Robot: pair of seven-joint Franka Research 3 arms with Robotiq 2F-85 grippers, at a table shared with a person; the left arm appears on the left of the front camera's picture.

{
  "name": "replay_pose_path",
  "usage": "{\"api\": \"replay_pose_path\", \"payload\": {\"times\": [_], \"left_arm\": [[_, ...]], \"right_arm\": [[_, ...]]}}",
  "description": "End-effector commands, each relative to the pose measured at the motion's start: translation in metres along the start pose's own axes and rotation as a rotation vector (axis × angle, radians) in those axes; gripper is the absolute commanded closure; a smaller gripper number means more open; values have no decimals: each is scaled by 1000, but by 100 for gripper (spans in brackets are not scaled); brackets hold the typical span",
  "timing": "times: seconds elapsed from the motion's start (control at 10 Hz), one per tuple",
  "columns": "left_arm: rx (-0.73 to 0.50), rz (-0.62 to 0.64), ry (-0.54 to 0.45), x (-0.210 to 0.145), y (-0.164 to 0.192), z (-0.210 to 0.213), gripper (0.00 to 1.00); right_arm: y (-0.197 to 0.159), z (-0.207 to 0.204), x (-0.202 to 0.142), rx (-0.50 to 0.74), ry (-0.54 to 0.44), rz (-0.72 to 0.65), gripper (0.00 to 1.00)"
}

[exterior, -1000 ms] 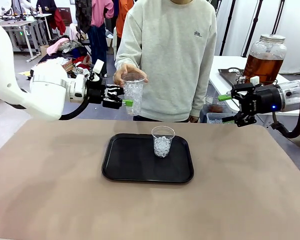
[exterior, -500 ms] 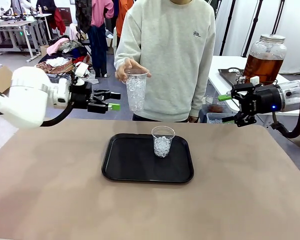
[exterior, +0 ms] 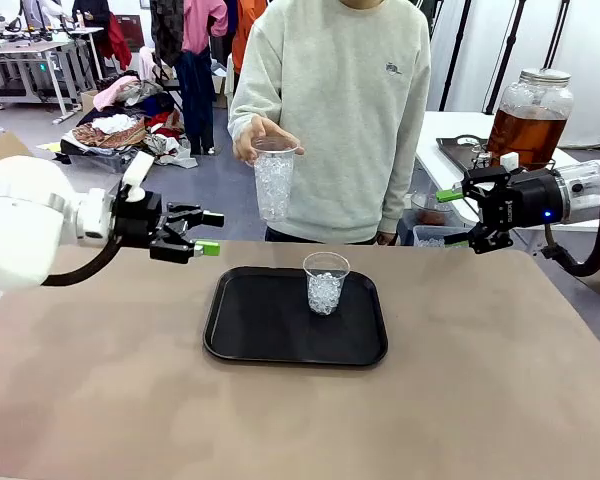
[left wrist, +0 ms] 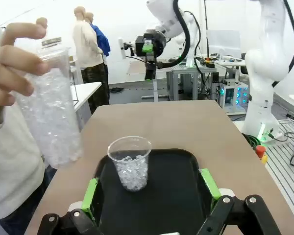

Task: Pour the drink into the iced cup.
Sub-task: Pick up the iced cup indicated by the human and present it to them.

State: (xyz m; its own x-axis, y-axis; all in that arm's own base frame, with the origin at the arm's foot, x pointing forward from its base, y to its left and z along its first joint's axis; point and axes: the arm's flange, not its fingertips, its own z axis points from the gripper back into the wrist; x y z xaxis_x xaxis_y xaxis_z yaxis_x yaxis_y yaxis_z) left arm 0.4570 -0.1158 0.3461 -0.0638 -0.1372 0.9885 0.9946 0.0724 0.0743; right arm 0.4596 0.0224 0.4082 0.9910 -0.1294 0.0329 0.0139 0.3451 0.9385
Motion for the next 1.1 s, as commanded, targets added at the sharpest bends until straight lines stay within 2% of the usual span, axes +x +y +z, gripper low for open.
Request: {"api": "replay_pose_path", "payload": {"times": [0.0, 0.3, 0.7, 1.0], "left_arm": [[5, -29, -35, -3, -28, 13, 0], [-19, 22, -75, -12, -47, 27, 0], [-32, 85, -54, -16, -37, 25, 0], [-26, 48, -68, -17, -46, 24, 0]], "right_arm": [[2, 0, 0, 2, -1, 4, 0], [2, 0, 0, 2, -1, 4, 0], [2, 0, 0, 2, -1, 4, 0], [2, 0, 0, 2, -1, 4, 0]]}}
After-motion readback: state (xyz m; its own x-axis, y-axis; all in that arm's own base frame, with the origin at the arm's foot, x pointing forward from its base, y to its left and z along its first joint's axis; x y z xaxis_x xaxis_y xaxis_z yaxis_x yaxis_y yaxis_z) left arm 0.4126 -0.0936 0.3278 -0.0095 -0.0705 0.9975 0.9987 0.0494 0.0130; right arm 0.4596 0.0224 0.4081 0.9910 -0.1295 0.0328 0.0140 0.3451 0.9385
